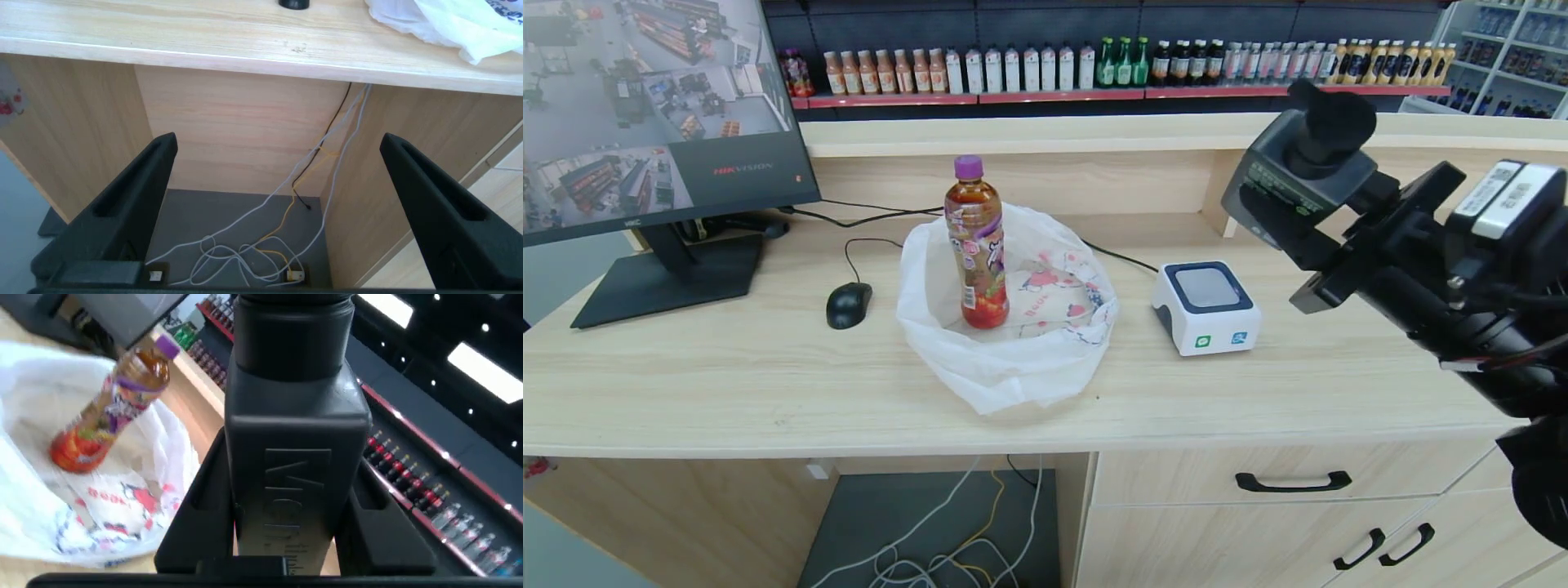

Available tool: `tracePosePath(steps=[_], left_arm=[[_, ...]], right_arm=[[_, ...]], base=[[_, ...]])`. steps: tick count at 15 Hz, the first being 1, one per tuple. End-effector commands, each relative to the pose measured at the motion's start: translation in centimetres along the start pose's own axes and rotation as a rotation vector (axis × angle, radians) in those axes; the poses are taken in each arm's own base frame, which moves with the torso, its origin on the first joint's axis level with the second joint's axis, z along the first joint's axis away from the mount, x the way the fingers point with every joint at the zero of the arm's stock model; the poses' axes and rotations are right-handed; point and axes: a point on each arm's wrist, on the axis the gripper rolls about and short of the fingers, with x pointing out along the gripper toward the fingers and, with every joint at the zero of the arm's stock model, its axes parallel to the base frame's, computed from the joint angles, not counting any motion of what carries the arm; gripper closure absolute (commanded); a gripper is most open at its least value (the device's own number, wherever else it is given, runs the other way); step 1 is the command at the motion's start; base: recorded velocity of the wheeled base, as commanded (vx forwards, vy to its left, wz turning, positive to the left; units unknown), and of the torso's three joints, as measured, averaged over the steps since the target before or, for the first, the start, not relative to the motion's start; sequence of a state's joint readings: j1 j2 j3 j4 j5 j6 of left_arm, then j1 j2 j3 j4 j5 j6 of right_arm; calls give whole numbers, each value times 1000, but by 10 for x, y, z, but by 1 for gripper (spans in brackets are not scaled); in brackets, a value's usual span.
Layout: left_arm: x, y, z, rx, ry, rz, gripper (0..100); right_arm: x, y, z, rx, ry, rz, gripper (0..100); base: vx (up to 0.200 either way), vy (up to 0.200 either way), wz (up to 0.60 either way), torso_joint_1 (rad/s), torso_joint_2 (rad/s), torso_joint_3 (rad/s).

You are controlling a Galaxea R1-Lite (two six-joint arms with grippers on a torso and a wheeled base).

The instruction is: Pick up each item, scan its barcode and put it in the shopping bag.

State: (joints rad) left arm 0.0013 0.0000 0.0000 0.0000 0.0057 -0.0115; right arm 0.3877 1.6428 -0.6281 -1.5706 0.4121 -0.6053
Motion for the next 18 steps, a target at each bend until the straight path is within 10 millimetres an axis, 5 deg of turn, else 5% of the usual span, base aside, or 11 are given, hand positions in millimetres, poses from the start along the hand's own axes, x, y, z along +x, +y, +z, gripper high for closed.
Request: tracePosePath(steps=[1,9,12,18], left_arm=[[0,0,0,-1,0,1,0],[0,0,0,-1,0,1,0],[0,0,0,-1,0,1,0],[0,0,0,-1,0,1,0]], right_arm=[[-10,15,32,146,-31,-11,100],[-32,26,18,546,142,-137,100],[-30,27,11,556,230,-305,100],[-39,41,-2,589,310,-275,100]], base=[[0,0,0,0,0,0],[0,0,0,0,0,0],[0,0,0,0,0,0],[0,0,0,0,0,0]])
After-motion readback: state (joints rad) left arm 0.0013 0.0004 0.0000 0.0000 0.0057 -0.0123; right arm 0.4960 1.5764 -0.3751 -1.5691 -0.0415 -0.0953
